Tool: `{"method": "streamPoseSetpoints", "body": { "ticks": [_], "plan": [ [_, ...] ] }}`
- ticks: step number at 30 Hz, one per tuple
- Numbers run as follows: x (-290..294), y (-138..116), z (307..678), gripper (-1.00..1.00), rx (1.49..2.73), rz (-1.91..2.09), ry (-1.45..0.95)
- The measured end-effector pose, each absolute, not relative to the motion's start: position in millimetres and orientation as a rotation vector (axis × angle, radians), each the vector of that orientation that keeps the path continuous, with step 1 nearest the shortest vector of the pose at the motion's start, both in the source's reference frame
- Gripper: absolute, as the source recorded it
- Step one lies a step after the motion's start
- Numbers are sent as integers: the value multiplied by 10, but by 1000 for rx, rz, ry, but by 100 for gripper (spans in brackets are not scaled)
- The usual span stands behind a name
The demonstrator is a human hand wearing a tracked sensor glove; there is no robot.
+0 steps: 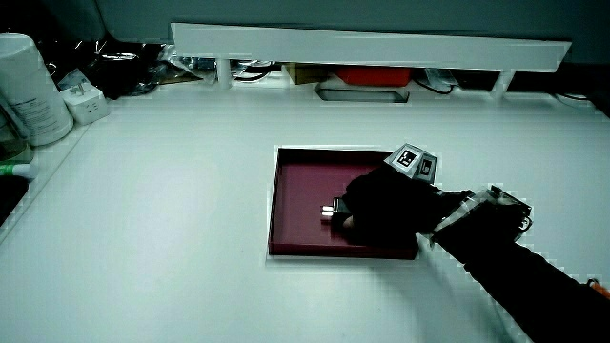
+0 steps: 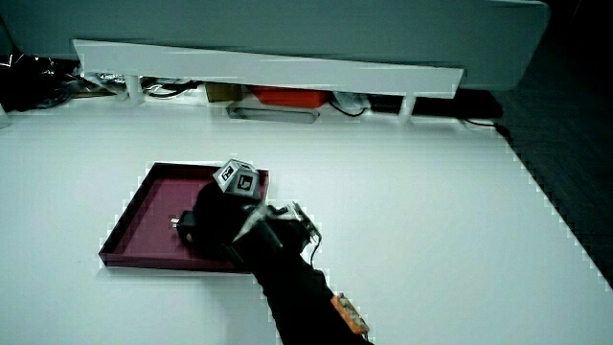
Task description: Pick charger from plate
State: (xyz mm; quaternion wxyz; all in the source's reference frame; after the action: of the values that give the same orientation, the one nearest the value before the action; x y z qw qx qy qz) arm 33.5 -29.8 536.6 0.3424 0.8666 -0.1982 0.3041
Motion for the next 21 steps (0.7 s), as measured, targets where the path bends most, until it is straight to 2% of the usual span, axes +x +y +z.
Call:
{"method": "streamPoseSetpoints", "body": {
  "ticks": [13,16,17,21],
  "plan": [
    [565,-470,4939,100,2239,885,-569],
    [668,-515,4831,100,2274,857,-564],
    [704,-550,4955,100,2185,995,-654],
    [885,-592,4873,100,2189,1071,-695]
  ]
}}
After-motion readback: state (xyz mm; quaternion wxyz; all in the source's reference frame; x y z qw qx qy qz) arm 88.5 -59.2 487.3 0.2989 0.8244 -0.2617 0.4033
